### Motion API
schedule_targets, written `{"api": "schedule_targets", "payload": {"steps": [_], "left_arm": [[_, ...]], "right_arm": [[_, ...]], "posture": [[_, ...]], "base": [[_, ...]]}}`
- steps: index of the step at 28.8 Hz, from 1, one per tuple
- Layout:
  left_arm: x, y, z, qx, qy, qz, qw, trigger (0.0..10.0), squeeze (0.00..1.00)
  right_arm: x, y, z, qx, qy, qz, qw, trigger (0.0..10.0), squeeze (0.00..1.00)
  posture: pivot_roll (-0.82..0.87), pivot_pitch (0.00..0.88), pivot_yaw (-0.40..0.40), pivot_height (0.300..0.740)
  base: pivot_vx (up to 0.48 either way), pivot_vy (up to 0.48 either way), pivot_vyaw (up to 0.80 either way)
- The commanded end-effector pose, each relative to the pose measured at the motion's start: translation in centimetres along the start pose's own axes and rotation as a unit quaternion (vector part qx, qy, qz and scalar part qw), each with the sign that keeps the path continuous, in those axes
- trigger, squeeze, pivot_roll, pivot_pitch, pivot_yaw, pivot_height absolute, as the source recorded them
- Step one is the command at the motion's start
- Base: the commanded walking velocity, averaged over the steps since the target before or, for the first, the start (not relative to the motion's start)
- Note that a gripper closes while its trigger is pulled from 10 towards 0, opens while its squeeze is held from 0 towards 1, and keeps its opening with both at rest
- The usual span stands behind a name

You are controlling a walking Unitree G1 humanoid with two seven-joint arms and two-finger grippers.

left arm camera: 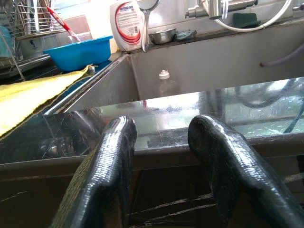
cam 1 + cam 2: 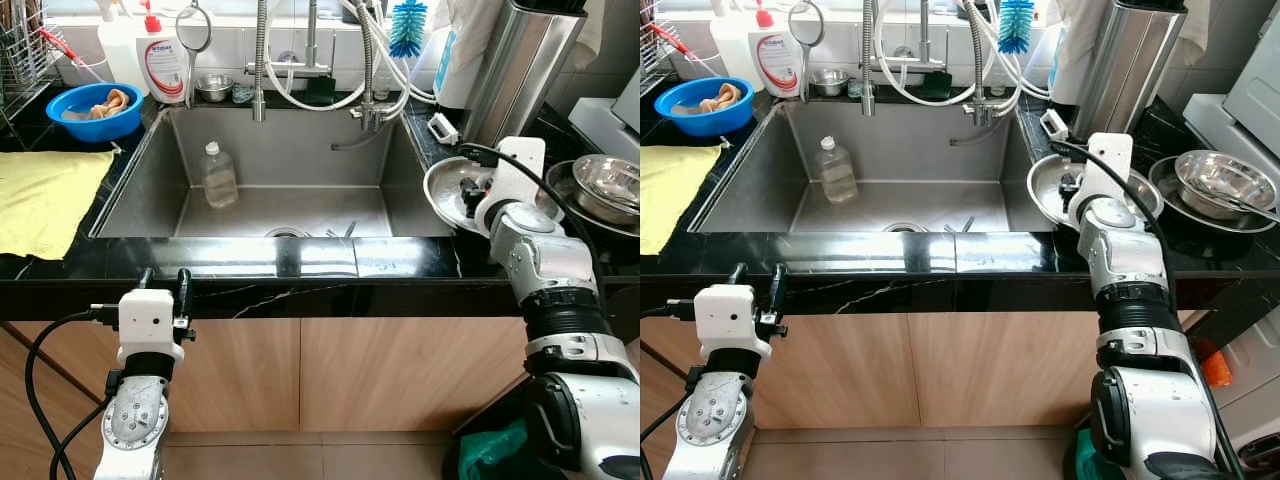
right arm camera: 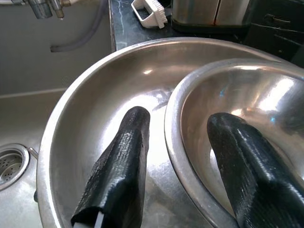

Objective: Kitchen organization

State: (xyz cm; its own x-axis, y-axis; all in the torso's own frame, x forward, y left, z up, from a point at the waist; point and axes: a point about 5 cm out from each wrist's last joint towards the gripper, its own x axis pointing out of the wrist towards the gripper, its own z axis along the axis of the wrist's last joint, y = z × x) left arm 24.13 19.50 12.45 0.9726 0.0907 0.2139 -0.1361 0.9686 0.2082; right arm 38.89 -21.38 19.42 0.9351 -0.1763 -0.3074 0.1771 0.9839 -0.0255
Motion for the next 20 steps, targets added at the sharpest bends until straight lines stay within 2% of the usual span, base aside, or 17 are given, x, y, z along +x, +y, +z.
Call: {"api": "schedule_targets", "payload": {"steps": [1,5,6,20], "left_arm": [[-0.85,-1.25,-1.83,-0.002,0.054,-0.037,0.998,10.0,0.00],[-0.91,-1.31,-1.78,-0.001,0.055,-0.038,0.998,10.0,0.00],[-0.92,-1.30,-1.76,0.000,0.055,-0.039,0.998,10.0,0.00],[-1.15,-1.28,-1.59,0.002,0.056,-0.043,0.998,10.0,0.00]], "right_arm": [[0.02,-0.20,0.37,0.007,0.000,-0.005,1.000,10.0,0.00],[0.08,-0.17,0.05,0.008,0.006,-0.006,1.000,10.0,0.00],[0.09,-0.11,0.02,0.009,0.006,-0.005,1.000,0.0,0.00],[0.04,0.58,0.03,0.016,0.000,0.007,1.000,0.0,0.00]], "posture": [[-0.06,0.051,-0.050,0.740],[-0.06,0.054,-0.050,0.740],[-0.06,0.054,-0.050,0.740],[-0.05,0.038,-0.045,0.740]], "base": [[0.000,0.000,0.00],[0.000,0.000,0.00],[0.000,0.000,0.00],[0.000,0.000,0.00]]}}
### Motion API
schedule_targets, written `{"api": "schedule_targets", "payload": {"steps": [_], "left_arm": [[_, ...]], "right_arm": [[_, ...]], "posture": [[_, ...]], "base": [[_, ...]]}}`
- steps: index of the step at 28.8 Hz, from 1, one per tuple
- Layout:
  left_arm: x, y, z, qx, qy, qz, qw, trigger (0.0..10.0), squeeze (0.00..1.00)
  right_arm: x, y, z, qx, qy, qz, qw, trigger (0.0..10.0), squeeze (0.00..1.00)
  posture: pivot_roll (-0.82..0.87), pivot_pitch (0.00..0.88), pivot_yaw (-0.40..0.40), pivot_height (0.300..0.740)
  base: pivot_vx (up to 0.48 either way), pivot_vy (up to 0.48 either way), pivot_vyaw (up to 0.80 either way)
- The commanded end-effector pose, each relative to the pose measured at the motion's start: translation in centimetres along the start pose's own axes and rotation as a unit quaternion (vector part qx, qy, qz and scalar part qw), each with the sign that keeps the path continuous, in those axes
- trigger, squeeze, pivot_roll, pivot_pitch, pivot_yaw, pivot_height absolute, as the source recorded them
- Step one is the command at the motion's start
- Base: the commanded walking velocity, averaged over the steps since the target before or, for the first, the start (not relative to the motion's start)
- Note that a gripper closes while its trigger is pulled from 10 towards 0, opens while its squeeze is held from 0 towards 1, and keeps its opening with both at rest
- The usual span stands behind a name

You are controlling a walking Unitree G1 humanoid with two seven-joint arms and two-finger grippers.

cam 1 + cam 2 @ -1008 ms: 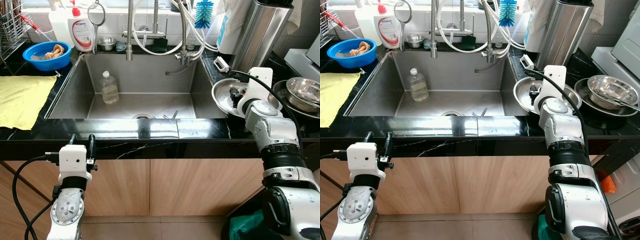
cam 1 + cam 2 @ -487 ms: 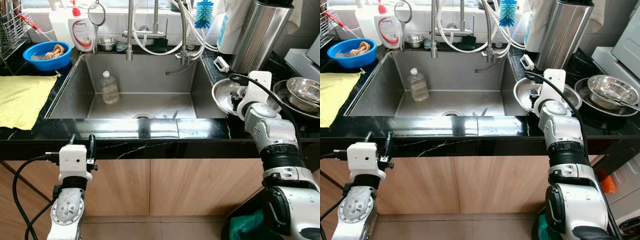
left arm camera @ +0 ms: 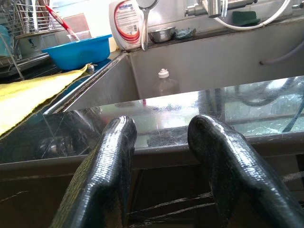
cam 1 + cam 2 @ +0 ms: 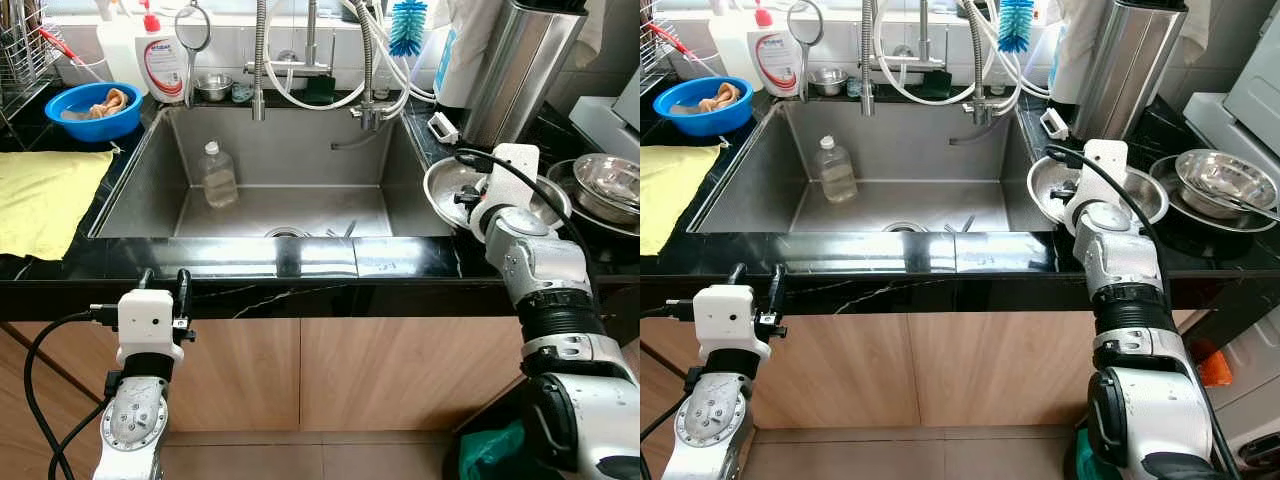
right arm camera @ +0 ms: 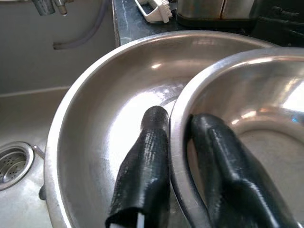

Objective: Kitchen organization

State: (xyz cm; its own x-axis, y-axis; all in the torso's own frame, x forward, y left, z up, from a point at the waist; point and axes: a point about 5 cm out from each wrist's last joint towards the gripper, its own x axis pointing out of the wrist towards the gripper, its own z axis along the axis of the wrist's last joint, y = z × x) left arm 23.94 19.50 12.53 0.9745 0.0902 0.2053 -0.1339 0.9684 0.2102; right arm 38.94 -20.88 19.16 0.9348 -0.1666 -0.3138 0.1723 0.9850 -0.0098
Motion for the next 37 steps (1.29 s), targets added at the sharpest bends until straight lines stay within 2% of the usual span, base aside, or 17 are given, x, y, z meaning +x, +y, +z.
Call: {"api": "schedule_targets", "payload": {"steps": [1,10,19,22,24,25,26,27,29,35,37], "left_arm": [[-1.0,-1.3,-1.7,0.001,0.052,-0.042,0.998,10.0,0.00],[-1.0,-1.4,-1.6,0.005,0.049,-0.045,0.998,10.0,0.00],[-1.0,-1.4,-1.6,0.004,0.048,-0.048,0.998,10.0,0.00],[-0.9,-1.5,-1.7,0.002,0.048,-0.048,0.998,10.0,0.00],[-0.9,-1.5,-1.7,0.002,0.048,-0.047,0.998,10.0,0.00],[-0.8,-1.5,-1.7,0.001,0.048,-0.046,0.998,10.0,0.00],[-0.8,-1.5,-1.8,0.001,0.048,-0.045,0.998,10.0,0.00],[-0.8,-1.5,-1.9,0.000,0.049,-0.044,0.998,10.0,0.00],[-0.9,-1.5,-2.0,-0.001,0.051,-0.042,0.998,10.0,0.00],[-1.0,-1.4,-2.2,-0.004,0.054,-0.037,0.998,10.0,0.00],[-1.1,-1.4,-2.3,-0.004,0.054,-0.035,0.998,10.0,0.00]], "right_arm": [[0.0,0.1,0.3,0.009,-0.003,0.002,1.000,0.0,0.00],[-0.1,0.9,0.5,0.013,-0.015,0.013,1.000,0.0,0.00],[-0.5,0.9,1.6,0.013,-0.042,0.007,0.999,0.0,0.00],[-1.1,1.2,3.9,0.001,-0.099,-0.001,0.995,0.0,0.00],[-1.2,1.2,4.3,-0.003,-0.111,-0.003,0.994,0.0,0.00],[-1.5,1.4,5.5,-0.038,-0.154,-0.006,0.987,3.7,0.00],[-1.8,1.8,6.1,-0.044,-0.174,0.000,0.984,7.1,0.00],[-2.1,2.3,6.9,-0.045,-0.199,0.013,0.979,10.0,0.00],[-2.5,3.0,7.5,-0.054,-0.224,0.035,0.973,10.0,0.00],[-2.8,4.5,7.8,-0.080,-0.245,0.078,0.963,10.0,0.00],[-2.8,5.9,7.7,-0.095,-0.248,0.132,0.955,10.0,0.00]], "posture": [[-0.05,0.038,-0.045,0.740],[-0.03,0.000,-0.039,0.740],[-0.03,0.000,-0.041,0.740],[-0.03,0.000,-0.042,0.740],[-0.03,0.000,-0.042,0.740],[-0.03,0.000,-0.045,0.740],[-0.03,0.000,-0.050,0.740],[-0.03,0.000,-0.052,0.740],[-0.03,0.000,-0.055,0.740],[-0.03,0.000,-0.061,0.740],[-0.03,0.000,-0.064,0.740]], "base": [[0.000,0.000,0.00],[0.000,0.000,0.00],[0.000,0.000,0.00],[0.000,0.000,0.00],[0.000,0.000,0.00],[0.000,0.000,0.00],[0.000,0.000,0.00],[0.000,0.000,0.00],[0.000,0.000,0.00],[0.000,0.000,0.00],[0.000,0.000,0.00]]}}
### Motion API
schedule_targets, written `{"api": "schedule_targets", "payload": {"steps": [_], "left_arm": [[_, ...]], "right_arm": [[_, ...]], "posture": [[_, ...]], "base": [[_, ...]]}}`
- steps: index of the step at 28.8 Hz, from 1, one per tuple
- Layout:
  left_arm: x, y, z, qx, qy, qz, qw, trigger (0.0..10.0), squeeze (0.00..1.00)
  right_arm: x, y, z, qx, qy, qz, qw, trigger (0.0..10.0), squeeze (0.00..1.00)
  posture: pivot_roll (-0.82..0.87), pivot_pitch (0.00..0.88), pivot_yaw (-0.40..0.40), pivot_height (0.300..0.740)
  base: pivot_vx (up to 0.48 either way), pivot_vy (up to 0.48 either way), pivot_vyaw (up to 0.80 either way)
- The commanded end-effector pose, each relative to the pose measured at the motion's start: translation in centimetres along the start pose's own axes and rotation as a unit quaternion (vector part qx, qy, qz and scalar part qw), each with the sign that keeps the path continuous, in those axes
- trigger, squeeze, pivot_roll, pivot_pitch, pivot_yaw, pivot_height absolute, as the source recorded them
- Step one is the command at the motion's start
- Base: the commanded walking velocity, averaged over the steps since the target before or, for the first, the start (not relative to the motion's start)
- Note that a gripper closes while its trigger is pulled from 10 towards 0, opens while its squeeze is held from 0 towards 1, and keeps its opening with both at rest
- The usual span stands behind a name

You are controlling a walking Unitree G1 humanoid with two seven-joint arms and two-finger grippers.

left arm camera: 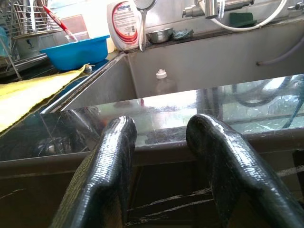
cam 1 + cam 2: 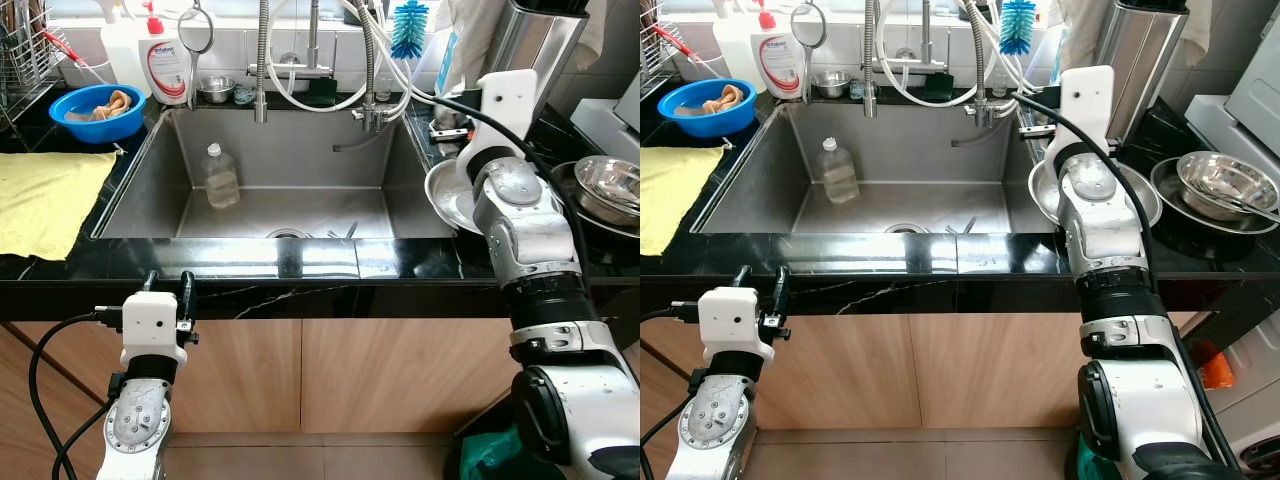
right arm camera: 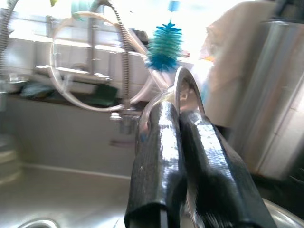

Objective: Kitchen organization

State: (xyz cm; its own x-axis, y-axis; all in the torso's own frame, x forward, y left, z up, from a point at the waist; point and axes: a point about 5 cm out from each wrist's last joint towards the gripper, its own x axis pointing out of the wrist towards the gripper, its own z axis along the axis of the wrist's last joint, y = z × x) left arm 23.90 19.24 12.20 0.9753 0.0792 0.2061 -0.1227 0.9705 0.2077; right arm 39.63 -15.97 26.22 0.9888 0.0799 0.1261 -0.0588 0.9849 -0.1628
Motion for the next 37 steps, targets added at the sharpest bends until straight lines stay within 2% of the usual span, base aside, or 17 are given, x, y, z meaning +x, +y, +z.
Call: {"api": "schedule_targets", "payload": {"steps": [1,5,6,8,12,16,23,27,28,29,30,34,35,36,37], "left_arm": [[-0.9,-1.1,-2.1,-0.002,0.056,-0.030,0.998,10.0,0.00],[-0.9,-1.1,-2.1,-0.002,0.055,-0.028,0.998,10.0,0.00],[-0.8,-1.1,-2.1,-0.001,0.054,-0.027,0.998,10.0,0.00],[-0.8,-1.0,-2.1,-0.001,0.054,-0.027,0.998,10.0,0.00],[-0.9,-1.0,-2.2,-0.001,0.055,-0.026,0.998,10.0,0.00],[-0.9,-1.1,-2.2,-0.001,0.054,-0.026,0.998,10.0,0.00],[-1.1,-1.1,-2.2,-0.001,0.052,-0.029,0.998,10.0,0.00],[-1.2,-1.1,-2.2,0.000,0.052,-0.031,0.998,10.0,0.00],[-1.2,-1.1,-2.2,0.000,0.051,-0.032,0.998,10.0,0.00],[-1.1,-1.1,-2.2,0.000,0.051,-0.032,0.998,10.0,0.00],[-1.1,-1.1,-2.1,0.000,0.051,-0.032,0.998,10.0,0.00],[-1.1,-1.1,-2.1,-0.001,0.051,-0.032,0.998,10.0,0.00],[-1.1,-1.2,-2.1,-0.001,0.051,-0.033,0.998,10.0,0.00],[-1.1,-1.2,-2.1,-0.001,0.051,-0.033,0.998,10.0,0.00],[-1.1,-1.2,-2.1,-0.001,0.051,-0.033,0.998,10.0,0.00]], "right_arm": [[0.3,1.1,1.1,-0.005,-0.021,0.038,0.999,10.0,0.00],[-0.2,4.8,-0.4,0.009,0.000,0.183,0.983,10.0,0.00],[-0.4,5.5,-1.0,0.010,0.008,0.201,0.980,10.0,0.00],[-0.4,5.7,-1.6,0.008,0.022,0.205,0.978,10.0,0.00],[-0.7,6.6,-3.5,0.008,0.060,0.246,0.967,10.0,0.00],[-0.8,6.6,-5.1,0.021,0.090,0.248,0.964,10.0,0.00],[-1.1,5.7,-8.1,0.052,0.152,0.207,0.965,10.0,0.00],[-1.2,5.5,-8.8,0.064,0.163,0.194,0.965,10.0,0.00],[-1.1,5.5,-8.9,0.068,0.164,0.192,0.965,10.0,0.58],[-1.1,5.5,-8.9,0.068,0.163,0.192,0.965,10.0,0.58],[-1.1,5.5,-8.9,0.068,0.163,0.191,0.965,10.0,1.00],[-1.0,5.5,-8.9,0.067,0.164,0.187,0.966,10.0,1.00],[-0.9,5.5,-8.9,0.066,0.165,0.184,0.967,10.0,0.96],[-0.9,5.5,-8.9,0.061,0.165,0.182,0.967,10.0,0.04],[-0.9,5.5,-8.9,0.061,0.165,0.182,0.967,10.0,0.04]], "posture": [[-0.03,0.000,-0.064,0.740],[-0.03,0.000,-0.066,0.740],[-0.02,0.000,-0.067,0.740],[-0.02,0.000,-0.066,0.740],[-0.02,0.000,-0.067,0.740],[-0.02,0.000,-0.068,0.740],[-0.01,0.000,-0.063,0.740],[-0.01,0.000,-0.061,0.740],[-0.01,0.000,-0.060,0.740],[-0.01,0.000,-0.060,0.740],[-0.01,0.000,-0.060,0.740],[-0.01,0.000,-0.059,0.740],[-0.01,0.000,-0.060,0.740],[-0.01,0.000,-0.061,0.740],[-0.01,0.000,-0.061,0.740]], "base": [[0.000,0.000,0.00],[0.000,0.000,0.00],[0.000,0.000,0.00],[0.000,0.000,0.00],[0.000,0.000,0.00],[0.000,0.000,0.00],[0.000,0.000,0.00],[0.000,0.000,0.00],[0.000,0.000,0.00],[0.000,0.000,0.00],[0.000,0.000,0.00],[0.000,0.000,0.00],[0.000,0.000,0.00],[0.000,0.000,0.00],[0.000,0.000,0.00]]}}
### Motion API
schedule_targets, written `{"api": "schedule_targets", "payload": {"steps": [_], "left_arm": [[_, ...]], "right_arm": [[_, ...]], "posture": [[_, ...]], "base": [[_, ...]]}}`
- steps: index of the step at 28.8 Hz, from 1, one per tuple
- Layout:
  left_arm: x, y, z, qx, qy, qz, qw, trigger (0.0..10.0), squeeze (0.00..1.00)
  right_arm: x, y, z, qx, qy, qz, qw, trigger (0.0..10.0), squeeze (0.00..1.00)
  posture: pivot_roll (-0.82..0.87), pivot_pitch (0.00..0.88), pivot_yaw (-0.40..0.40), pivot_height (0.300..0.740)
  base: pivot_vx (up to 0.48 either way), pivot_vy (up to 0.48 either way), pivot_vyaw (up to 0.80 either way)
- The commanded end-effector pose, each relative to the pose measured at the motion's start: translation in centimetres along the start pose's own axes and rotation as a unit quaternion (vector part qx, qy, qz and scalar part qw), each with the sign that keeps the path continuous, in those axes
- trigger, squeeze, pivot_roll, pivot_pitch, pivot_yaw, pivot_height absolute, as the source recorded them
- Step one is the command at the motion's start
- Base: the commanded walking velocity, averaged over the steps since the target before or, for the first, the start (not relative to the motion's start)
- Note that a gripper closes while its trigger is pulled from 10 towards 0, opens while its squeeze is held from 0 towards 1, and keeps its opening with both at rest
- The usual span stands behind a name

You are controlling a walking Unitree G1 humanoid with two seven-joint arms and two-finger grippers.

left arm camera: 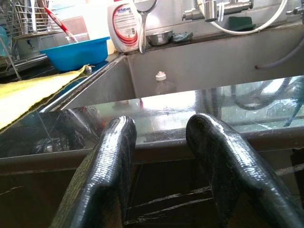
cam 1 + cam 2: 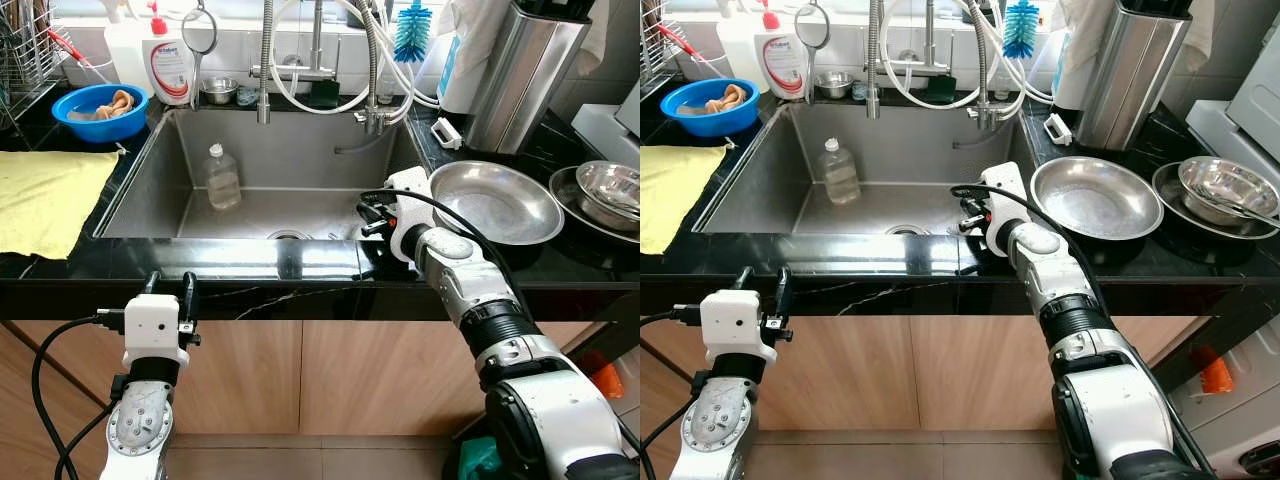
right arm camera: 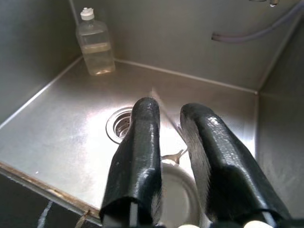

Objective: Kitchen organization

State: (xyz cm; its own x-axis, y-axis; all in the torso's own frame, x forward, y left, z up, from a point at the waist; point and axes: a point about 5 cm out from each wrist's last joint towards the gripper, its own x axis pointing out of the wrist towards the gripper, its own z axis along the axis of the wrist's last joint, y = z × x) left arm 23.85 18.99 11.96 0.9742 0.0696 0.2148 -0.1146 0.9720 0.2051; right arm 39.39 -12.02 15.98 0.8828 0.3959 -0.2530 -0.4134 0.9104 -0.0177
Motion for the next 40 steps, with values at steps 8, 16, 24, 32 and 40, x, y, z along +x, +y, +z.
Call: {"api": "schedule_targets", "payload": {"steps": [8,16,24,32,40], "left_arm": [[-1.0,-0.9,-1.8,0.002,0.056,-0.030,0.998,10.0,0.00],[-0.9,-1.1,-1.7,-0.001,0.057,-0.032,0.998,10.0,0.00],[-0.9,-1.3,-1.5,-0.003,0.058,-0.035,0.998,10.0,0.00],[-0.9,-1.4,-1.4,-0.005,0.061,-0.037,0.997,10.0,0.00],[-0.9,-1.4,-1.3,-0.006,0.063,-0.039,0.997,10.0,0.00]], "right_arm": [[-0.7,-1.4,3.8,-0.072,-0.059,-0.084,0.992,10.0,0.36],[-2.1,-2.7,4.8,-0.094,-0.048,-0.148,0.983,10.0,1.00],[-2.9,-3.6,2.9,-0.091,0.001,-0.190,0.978,10.0,1.00],[-3.3,-4.2,2.6,-0.092,0.022,-0.214,0.972,10.0,0.00],[-3.4,-4.5,1.6,-0.077,0.040,-0.227,0.970,10.0,0.00]], "posture": [[-0.02,0.000,-0.058,0.740],[-0.03,0.000,-0.058,0.740],[-0.03,0.001,-0.055,0.740],[-0.03,0.006,-0.055,0.740],[-0.04,0.015,-0.052,0.740]], "base": [[0.000,0.000,0.00],[0.000,0.000,0.00],[0.000,0.000,0.00],[0.000,0.000,0.00],[0.000,0.000,0.00]]}}
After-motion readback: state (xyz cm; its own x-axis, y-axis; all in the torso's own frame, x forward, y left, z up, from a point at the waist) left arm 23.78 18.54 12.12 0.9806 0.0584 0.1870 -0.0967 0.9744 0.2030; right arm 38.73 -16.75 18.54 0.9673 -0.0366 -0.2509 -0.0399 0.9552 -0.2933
